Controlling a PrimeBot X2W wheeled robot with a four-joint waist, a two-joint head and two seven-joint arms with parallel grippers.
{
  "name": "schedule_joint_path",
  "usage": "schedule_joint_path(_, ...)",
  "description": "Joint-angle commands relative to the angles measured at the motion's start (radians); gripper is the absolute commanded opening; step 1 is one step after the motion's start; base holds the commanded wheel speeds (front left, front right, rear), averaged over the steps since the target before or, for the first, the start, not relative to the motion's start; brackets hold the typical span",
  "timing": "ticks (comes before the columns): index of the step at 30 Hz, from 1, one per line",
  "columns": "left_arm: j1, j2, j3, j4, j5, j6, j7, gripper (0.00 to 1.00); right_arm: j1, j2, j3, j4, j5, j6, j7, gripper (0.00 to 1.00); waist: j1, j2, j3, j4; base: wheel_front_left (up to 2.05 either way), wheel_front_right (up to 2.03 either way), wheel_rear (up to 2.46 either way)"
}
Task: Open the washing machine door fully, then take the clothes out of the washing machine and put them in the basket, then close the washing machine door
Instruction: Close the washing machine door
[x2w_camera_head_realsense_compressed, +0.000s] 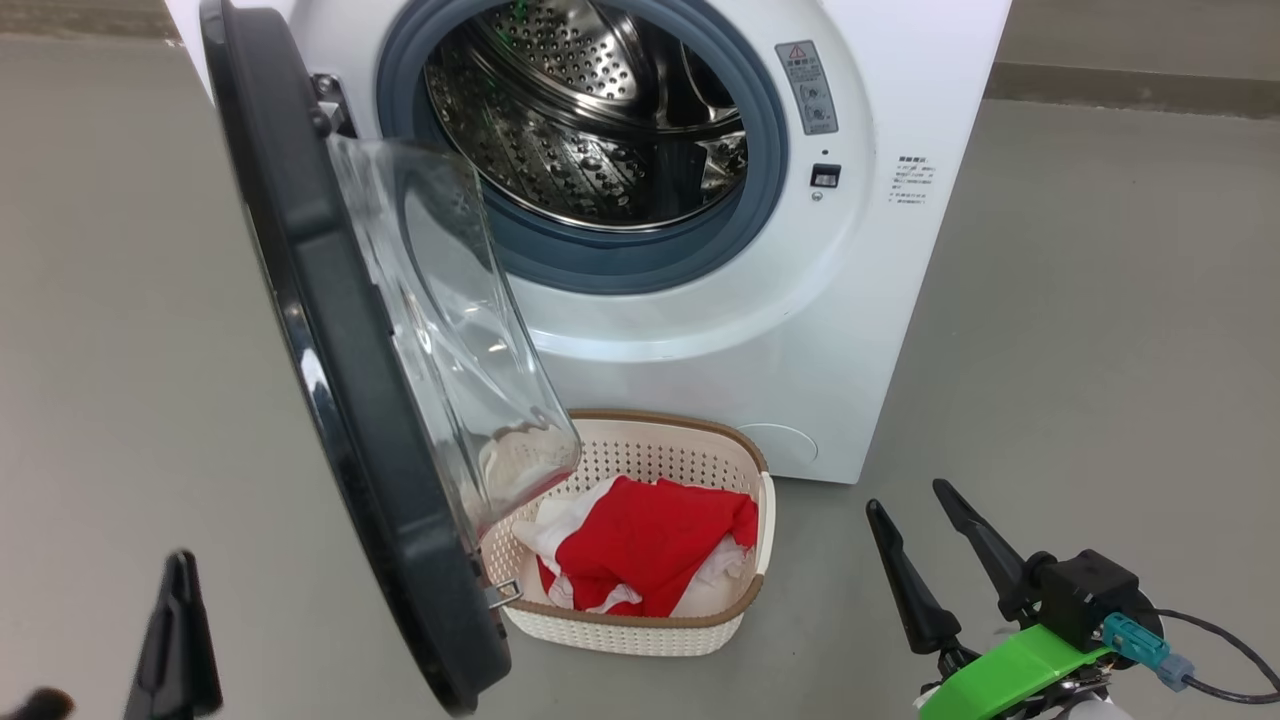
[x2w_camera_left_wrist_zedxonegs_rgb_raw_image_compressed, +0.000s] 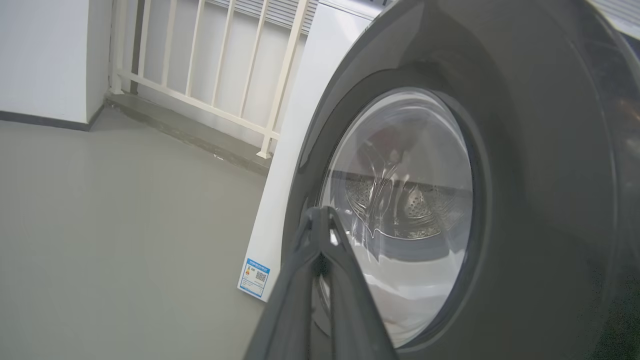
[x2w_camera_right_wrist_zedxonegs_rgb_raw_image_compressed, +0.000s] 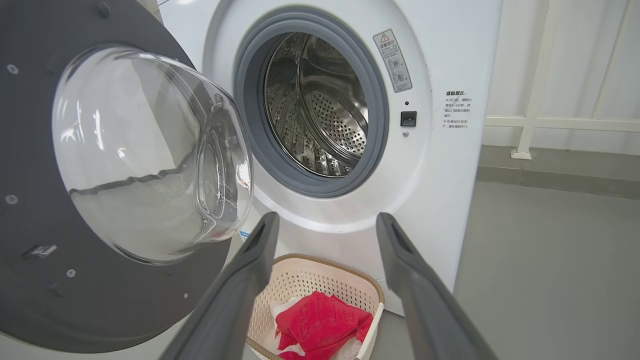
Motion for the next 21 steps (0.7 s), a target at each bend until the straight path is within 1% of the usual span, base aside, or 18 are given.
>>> schedule_joint_path(1,-0.084,0.007,0.030,-0.024,-0.153,0.021,0.001,0.00,-0.021,-0.011,0.027,-0.017,0.002,0.000,-0.006,1.00,0.0000,0.0000,-0.011,0.003,0.00,0.00,0.00)
schedule_joint_path(3,-0.114,0.007,0.021,-0.047,-0.306,0.054,0.044,0.00,-0.016,-0.009,0.030,-0.013,0.005,0.000,-0.006,1.00,0.0000,0.0000,-0.018,0.004,0.00,0.00,0.00)
schedule_joint_path(8,-0.157,0.006,-0.005,-0.170,-0.690,0.166,0.188,0.00,-0.013,-0.007,0.041,-0.010,0.010,0.000,-0.006,1.00,0.0000,0.0000,-0.025,0.000,0.00,0.00,0.00)
schedule_joint_path(11,-0.168,0.006,-0.011,-0.257,-0.883,0.229,0.243,0.00,-0.014,-0.008,0.044,-0.010,0.013,0.000,-0.006,1.00,0.0000,0.0000,-0.024,-0.005,0.00,0.00,0.00)
schedule_joint_path(13,-0.167,0.006,-0.021,-0.308,-0.993,0.269,0.278,0.00,-0.014,-0.008,0.039,-0.011,0.016,0.000,-0.006,1.00,0.0000,0.0000,-0.022,-0.010,0.00,0.00,0.00)
schedule_joint_path(15,-0.163,0.006,-0.038,-0.354,-1.080,0.300,0.314,0.00,-0.014,-0.007,0.035,-0.013,0.020,0.000,-0.006,1.00,0.0000,0.0000,-0.018,-0.016,0.00,0.00,0.00)
schedule_joint_path(18,-0.149,0.006,-0.054,-0.408,-1.162,0.345,0.359,0.00,-0.017,-0.008,0.036,-0.015,0.022,0.000,-0.006,1.00,0.0000,0.0000,-0.006,-0.030,0.00,0.00,0.00)
schedule_joint_path(21,-0.144,0.006,-0.059,-0.419,-1.174,0.361,0.373,0.00,-0.021,-0.007,0.035,-0.014,0.023,0.000,-0.006,1.00,0.0000,0.0000,0.000,-0.039,0.00,0.00,0.00)
